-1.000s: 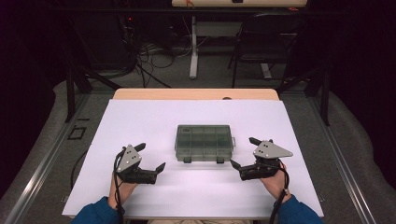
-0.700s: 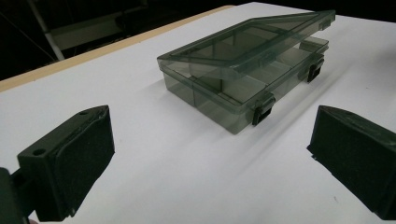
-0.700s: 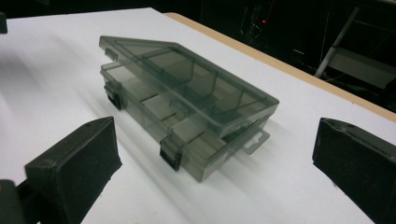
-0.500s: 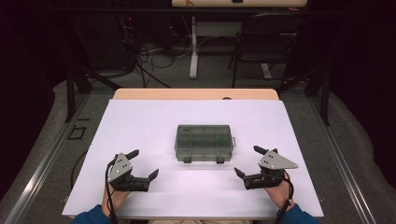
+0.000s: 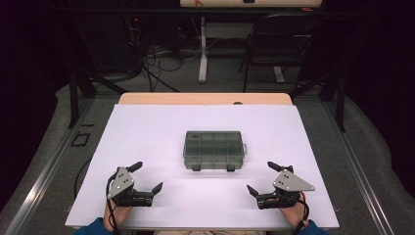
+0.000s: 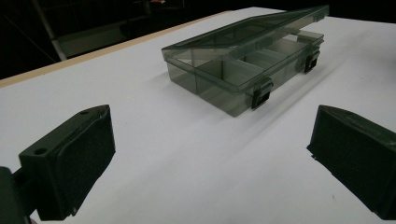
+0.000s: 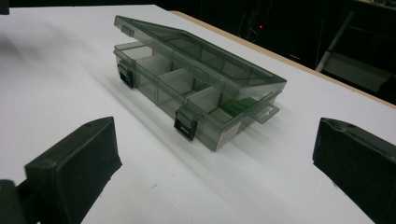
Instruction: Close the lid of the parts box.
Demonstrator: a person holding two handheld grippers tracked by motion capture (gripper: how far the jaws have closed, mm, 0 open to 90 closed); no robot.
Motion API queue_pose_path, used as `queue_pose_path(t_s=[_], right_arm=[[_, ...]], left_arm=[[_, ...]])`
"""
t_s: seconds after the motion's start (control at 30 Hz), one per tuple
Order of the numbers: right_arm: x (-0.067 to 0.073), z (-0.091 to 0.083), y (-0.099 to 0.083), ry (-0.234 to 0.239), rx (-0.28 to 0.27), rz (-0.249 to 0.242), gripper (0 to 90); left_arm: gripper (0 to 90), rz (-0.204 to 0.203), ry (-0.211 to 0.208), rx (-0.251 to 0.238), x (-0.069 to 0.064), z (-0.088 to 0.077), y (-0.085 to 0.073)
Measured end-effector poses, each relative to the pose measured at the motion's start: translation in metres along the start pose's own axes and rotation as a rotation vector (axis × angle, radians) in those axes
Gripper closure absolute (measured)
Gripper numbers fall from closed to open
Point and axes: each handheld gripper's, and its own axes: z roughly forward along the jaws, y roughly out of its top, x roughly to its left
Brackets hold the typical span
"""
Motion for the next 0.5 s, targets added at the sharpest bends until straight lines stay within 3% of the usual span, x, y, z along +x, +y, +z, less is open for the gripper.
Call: queue_pose_path(t_s=[0.2, 0.5], right_arm=[[0.0007, -0.0056, -0.0042, -0.015, -0.01, 0.002, 0.0], [0.0012, -0.0058, -0.0049, -0.003, -0.016, -0.011, 0.0]], left_arm=[[0.1, 0.009, -0.007, 0.001, -0.0017, 0.0012, -0.001], [0.1, 0.011, -0.011, -0.001, -0.0013, 0.0033, -0.0011]])
